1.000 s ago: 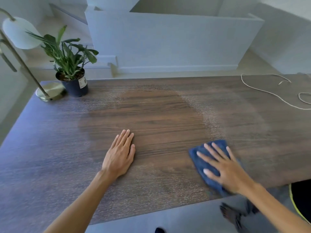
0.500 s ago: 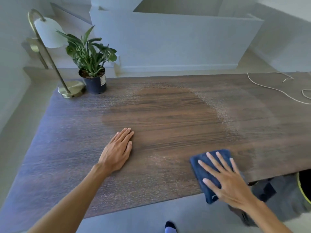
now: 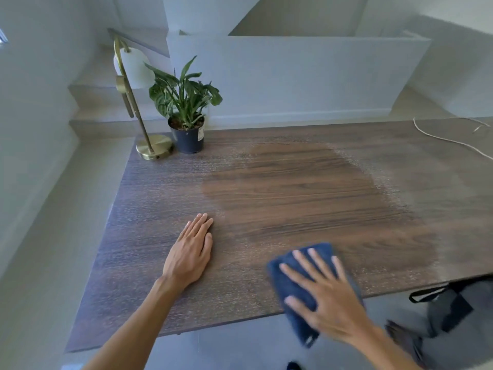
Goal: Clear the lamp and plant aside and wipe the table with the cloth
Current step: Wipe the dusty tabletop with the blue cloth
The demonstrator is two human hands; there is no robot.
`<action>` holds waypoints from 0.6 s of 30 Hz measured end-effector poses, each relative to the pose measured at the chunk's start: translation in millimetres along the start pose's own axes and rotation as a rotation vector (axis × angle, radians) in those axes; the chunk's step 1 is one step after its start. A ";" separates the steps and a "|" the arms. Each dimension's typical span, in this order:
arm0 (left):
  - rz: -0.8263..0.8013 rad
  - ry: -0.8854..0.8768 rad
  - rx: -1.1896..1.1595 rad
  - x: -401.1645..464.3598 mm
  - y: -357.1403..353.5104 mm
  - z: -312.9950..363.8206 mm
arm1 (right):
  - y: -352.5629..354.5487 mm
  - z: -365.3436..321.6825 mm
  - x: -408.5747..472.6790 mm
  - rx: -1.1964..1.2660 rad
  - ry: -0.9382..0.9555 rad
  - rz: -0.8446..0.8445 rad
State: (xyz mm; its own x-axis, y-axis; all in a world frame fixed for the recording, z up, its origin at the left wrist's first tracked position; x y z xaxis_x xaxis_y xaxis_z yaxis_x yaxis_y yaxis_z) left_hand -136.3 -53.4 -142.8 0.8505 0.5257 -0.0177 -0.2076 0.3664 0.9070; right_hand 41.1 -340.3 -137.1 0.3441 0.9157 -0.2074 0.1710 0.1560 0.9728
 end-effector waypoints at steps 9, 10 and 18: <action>0.022 0.092 -0.011 -36.5 6.8 -21.5 | 24.0 -46.1 142.5 0.126 -0.173 -0.073; 0.026 0.104 -0.010 -36.6 8.1 -22.9 | 22.4 -76.2 140.8 0.117 -0.097 -0.053; 0.022 0.150 0.042 -38.9 15.0 -19.5 | 1.3 -36.2 15.6 0.089 0.051 -0.051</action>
State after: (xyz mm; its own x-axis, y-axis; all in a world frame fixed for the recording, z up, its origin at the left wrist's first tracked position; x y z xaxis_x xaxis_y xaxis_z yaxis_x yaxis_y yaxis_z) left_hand -181.9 -53.3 -136.8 0.7636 0.6432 -0.0570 -0.2027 0.3226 0.9246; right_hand 13.3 -312.4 -135.3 0.2862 0.9254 -0.2485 0.2694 0.1712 0.9477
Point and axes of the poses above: each hand's wrist, its own x-axis towards the middle knuckle, its own y-axis out of the back of the hand, z = x × y, the point moved 3 cm from there along x, towards the middle knuckle, and after that the axes turned 12 degrees about -z, right-handed, at the moved point
